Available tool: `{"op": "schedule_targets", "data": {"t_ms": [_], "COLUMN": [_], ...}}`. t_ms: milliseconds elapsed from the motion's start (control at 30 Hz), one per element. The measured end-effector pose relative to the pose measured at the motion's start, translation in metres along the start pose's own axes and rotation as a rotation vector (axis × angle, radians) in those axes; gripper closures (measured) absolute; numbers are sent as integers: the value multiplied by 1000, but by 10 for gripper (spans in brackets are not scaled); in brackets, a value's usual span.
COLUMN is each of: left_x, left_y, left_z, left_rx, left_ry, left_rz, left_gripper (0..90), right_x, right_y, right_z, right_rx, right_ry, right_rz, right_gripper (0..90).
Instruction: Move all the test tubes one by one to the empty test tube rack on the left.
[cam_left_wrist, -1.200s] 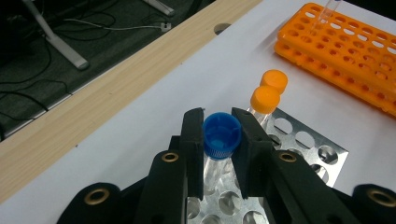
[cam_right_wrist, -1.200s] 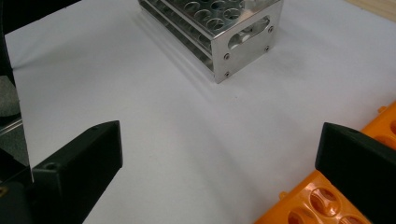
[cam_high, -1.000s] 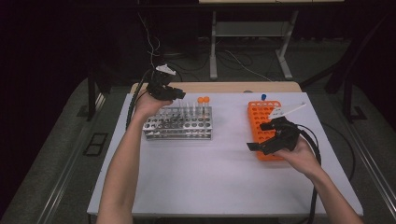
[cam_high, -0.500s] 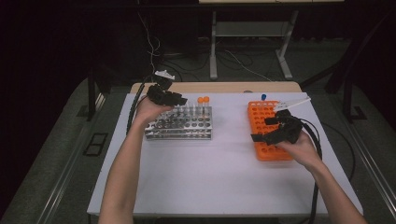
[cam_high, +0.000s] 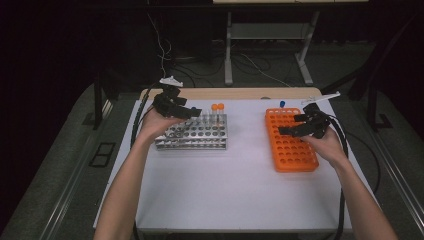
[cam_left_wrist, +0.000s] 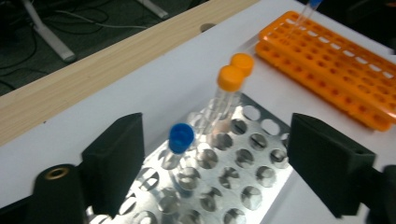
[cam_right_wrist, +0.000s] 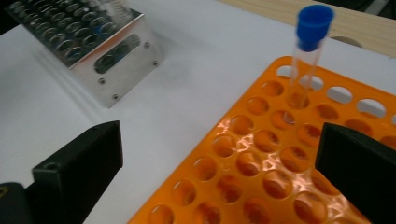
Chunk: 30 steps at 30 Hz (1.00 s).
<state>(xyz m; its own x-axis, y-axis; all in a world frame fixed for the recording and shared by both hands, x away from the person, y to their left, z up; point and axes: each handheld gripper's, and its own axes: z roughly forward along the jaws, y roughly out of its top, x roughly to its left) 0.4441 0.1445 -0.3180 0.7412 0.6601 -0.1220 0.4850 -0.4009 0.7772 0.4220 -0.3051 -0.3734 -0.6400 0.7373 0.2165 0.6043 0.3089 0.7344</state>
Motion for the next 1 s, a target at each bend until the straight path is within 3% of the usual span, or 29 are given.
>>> {"op": "schedule_targets", "data": {"t_ms": [167, 233, 700, 1000], "left_x": [-12, -17, -56, -65], "left_y": [-7, -10, -33, -42], "left_z": [-8, -10, -25, -22], "left_rx": [-7, 0, 9, 18], "left_ry": [-4, -13, -75, -86], "left_rz": [2, 1, 65, 75], "left_gripper": [50, 0, 0, 0], "right_x": [-13, -17, -36, -37], "right_y": [2, 4, 5, 9], "right_z": [9, 12, 43, 58], "right_rx": [11, 7, -21, -21], "right_ry": [-45, -55, -138, -192], "right_rz": [8, 5, 49, 24], "right_gripper": [3, 76, 371, 559]}}
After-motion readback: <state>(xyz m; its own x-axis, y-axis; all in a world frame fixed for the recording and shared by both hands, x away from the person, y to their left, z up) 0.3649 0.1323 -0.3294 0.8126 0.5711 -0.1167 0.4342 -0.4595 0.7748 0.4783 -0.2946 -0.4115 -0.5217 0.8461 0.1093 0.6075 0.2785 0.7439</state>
